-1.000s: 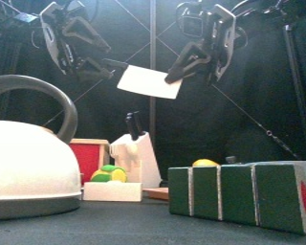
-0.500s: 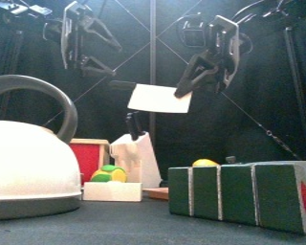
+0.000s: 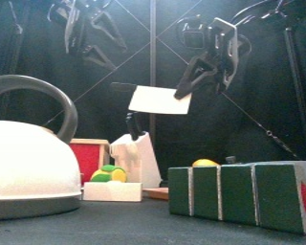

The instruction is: Regrab cleaver

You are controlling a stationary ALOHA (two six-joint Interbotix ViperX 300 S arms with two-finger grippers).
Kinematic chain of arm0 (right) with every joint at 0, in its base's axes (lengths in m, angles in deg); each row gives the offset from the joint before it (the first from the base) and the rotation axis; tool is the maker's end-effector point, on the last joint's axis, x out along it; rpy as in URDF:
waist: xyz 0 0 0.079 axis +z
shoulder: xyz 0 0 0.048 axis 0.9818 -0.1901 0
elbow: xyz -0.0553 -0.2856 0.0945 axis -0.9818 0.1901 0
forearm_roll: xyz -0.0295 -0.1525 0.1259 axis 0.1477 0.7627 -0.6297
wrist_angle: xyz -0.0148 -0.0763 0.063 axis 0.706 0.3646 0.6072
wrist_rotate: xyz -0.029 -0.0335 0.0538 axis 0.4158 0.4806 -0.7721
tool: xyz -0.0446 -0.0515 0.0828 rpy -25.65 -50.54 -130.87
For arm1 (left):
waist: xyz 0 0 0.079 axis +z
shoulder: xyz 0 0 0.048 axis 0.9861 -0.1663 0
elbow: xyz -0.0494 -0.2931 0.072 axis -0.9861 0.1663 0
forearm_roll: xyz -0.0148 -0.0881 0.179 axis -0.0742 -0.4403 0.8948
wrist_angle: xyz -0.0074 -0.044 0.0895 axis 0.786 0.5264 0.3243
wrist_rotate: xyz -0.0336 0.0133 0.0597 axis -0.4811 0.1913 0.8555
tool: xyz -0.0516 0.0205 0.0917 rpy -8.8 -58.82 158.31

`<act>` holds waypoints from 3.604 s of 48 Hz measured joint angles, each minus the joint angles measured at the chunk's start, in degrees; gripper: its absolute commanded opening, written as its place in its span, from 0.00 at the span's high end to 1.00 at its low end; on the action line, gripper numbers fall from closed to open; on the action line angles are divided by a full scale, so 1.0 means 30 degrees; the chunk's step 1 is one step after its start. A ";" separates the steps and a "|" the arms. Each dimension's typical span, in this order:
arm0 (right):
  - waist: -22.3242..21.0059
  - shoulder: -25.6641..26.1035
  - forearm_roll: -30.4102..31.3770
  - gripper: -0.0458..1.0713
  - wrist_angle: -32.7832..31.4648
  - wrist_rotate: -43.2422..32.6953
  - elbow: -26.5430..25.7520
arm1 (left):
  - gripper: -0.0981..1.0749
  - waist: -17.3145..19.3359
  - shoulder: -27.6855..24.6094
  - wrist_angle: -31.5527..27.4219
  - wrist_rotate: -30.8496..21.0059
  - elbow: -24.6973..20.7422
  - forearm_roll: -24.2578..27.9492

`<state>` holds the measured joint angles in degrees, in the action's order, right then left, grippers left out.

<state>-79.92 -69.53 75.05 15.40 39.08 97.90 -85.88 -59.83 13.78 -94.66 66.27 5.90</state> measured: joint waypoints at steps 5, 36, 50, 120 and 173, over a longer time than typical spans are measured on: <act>-0.0029 0.0000 0.0000 0.70 0.0000 0.0000 0.0029 | 0.05 -0.0146 -0.0146 -0.2842 0.4307 -0.1230 -0.3633; -0.0029 0.0000 -0.0029 0.70 -0.0029 0.0000 0.0000 | 0.05 0.5654 0.1172 0.3691 2.6367 0.0996 -2.0391; 0.0029 0.0000 0.0059 0.70 0.0000 0.0000 -0.0176 | 0.05 0.5449 0.1260 0.7559 2.9736 0.3604 -2.4023; 0.2344 -0.0029 0.2783 0.70 -0.0264 0.0029 0.0264 | 0.26 0.0996 -0.2959 1.0693 2.9883 0.3545 -2.5371; 0.2490 -0.0088 0.2783 0.70 -0.0762 0.0000 0.0293 | 0.56 0.0879 -0.3867 1.1455 2.9941 0.3838 -2.4932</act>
<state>-72.45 -69.79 83.40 13.11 39.08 98.78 -83.24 -71.43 48.15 -4.84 77.78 -68.89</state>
